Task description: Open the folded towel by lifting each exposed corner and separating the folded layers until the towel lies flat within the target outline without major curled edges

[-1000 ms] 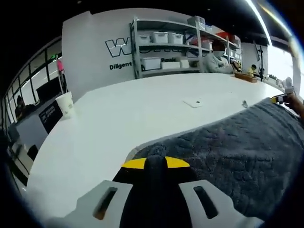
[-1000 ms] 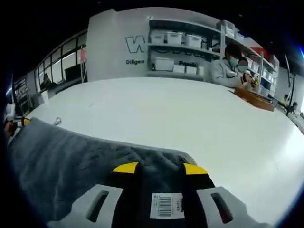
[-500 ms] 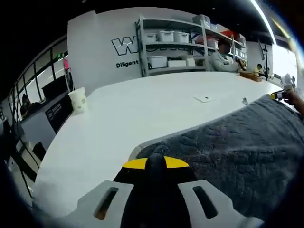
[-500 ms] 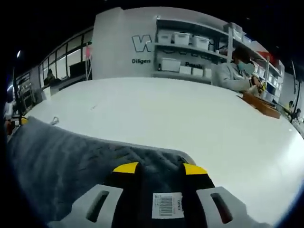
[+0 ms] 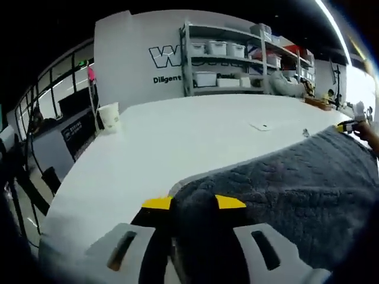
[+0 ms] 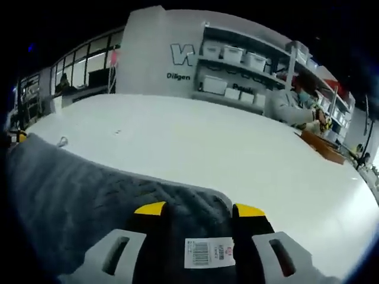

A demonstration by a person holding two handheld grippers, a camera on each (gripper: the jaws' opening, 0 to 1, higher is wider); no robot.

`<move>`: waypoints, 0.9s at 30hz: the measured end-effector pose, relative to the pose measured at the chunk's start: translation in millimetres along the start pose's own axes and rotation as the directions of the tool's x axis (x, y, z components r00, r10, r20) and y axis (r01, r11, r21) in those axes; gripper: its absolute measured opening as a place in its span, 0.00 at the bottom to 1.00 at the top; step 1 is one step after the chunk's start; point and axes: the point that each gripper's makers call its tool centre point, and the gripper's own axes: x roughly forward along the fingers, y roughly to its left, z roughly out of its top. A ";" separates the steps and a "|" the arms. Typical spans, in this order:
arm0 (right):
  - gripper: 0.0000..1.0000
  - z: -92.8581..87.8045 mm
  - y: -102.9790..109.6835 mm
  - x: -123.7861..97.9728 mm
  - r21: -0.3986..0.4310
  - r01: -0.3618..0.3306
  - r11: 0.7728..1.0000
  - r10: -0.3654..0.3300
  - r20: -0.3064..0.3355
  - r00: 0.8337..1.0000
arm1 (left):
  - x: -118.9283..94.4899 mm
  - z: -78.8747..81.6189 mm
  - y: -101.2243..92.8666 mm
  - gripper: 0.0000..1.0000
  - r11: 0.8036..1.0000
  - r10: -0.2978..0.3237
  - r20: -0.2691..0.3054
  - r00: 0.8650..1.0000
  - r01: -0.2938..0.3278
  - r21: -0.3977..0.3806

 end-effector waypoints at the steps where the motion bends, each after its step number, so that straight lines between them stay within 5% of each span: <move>1: 0.41 1.1 -1.1 -3.6 -0.002 0.000 1.000 0.000 0.005 1.000 | -3.2 2.0 1.2 0.40 1.000 0.002 0.006 1.000 -0.002 -0.008; 11: 0.62 -3.6 5.7 -59.2 -0.026 -0.090 0.996 0.090 -0.007 0.996 | -62.3 18.1 -29.9 0.61 0.994 -0.085 0.100 0.991 0.091 -0.058; 15: 0.64 -12.6 4.4 -89.9 -0.038 -0.121 0.992 0.121 -0.005 0.993 | -88.6 5.5 -48.2 0.88 0.989 -0.137 0.079 0.987 0.141 -0.045; 27: 0.95 -65.5 18.5 -164.9 -0.057 -0.223 0.973 0.219 -0.057 0.974 | -149.0 -40.0 -100.9 1.00 0.965 -0.254 0.012 0.967 0.255 -0.056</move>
